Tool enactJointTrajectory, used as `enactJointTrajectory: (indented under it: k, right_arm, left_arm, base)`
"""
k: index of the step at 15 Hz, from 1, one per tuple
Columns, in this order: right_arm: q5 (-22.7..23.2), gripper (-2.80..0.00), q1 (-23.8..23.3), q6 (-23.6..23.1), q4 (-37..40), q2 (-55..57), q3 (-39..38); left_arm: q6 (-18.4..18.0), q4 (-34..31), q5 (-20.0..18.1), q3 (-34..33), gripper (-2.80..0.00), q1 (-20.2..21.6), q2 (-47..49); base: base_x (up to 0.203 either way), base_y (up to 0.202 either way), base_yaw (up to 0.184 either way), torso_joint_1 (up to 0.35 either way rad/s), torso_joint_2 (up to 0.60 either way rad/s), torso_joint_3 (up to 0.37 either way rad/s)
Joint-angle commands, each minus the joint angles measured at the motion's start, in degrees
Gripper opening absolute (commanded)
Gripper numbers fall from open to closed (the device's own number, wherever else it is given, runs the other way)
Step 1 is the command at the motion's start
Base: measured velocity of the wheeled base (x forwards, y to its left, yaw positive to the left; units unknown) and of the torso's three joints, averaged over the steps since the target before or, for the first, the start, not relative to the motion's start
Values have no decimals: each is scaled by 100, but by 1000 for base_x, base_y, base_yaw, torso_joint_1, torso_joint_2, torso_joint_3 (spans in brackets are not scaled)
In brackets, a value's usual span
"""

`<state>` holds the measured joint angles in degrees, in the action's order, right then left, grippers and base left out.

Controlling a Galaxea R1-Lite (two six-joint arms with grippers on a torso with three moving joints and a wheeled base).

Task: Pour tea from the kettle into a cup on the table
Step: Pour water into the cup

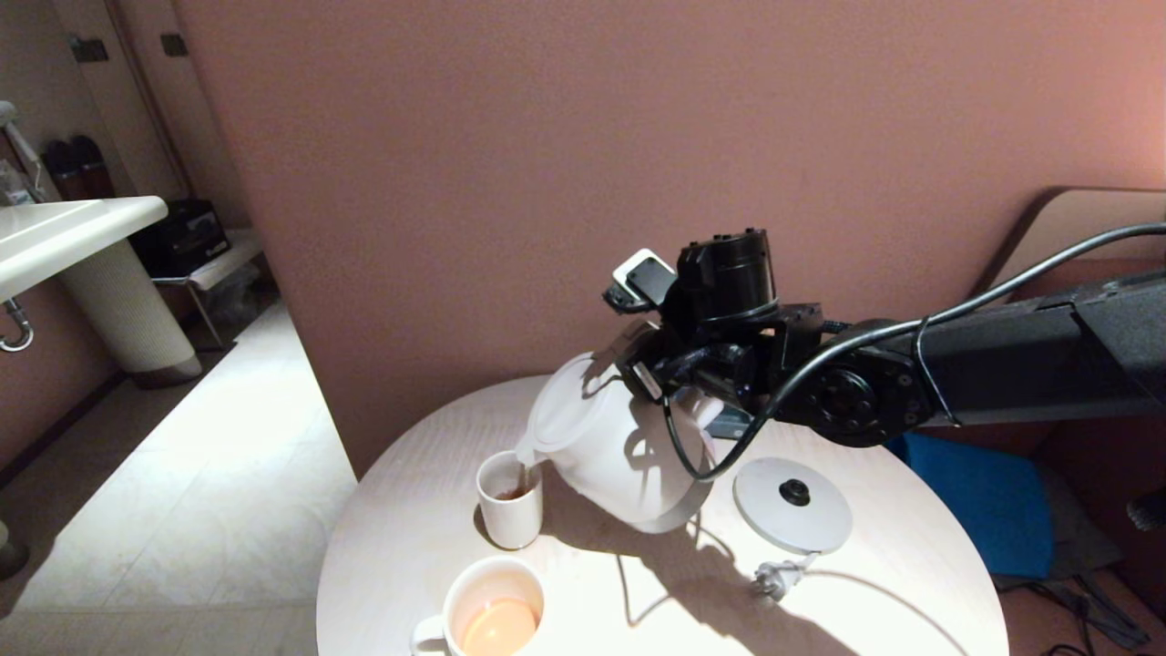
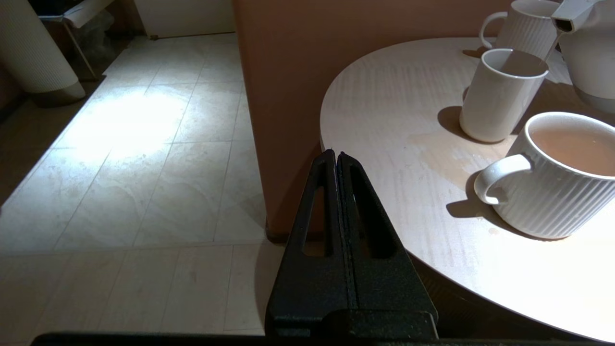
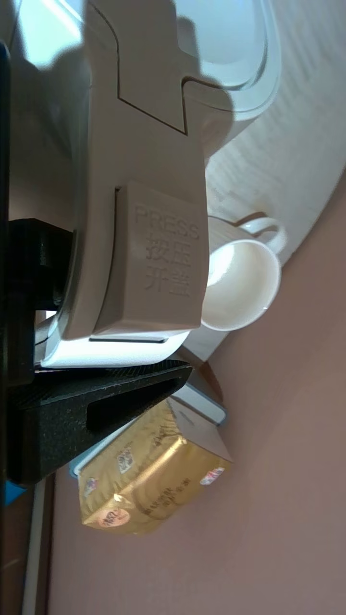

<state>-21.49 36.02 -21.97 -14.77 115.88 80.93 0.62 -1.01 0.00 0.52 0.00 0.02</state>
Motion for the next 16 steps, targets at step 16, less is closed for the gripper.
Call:
enactJointTrajectory:
  k: [16]
  right_arm:
    - [-48,-280,80,-325,273,383,441]
  left_arm:
    - [-1,-4,0,0,-280,0,6]
  base:
    - [0,0,0,0,0,0]
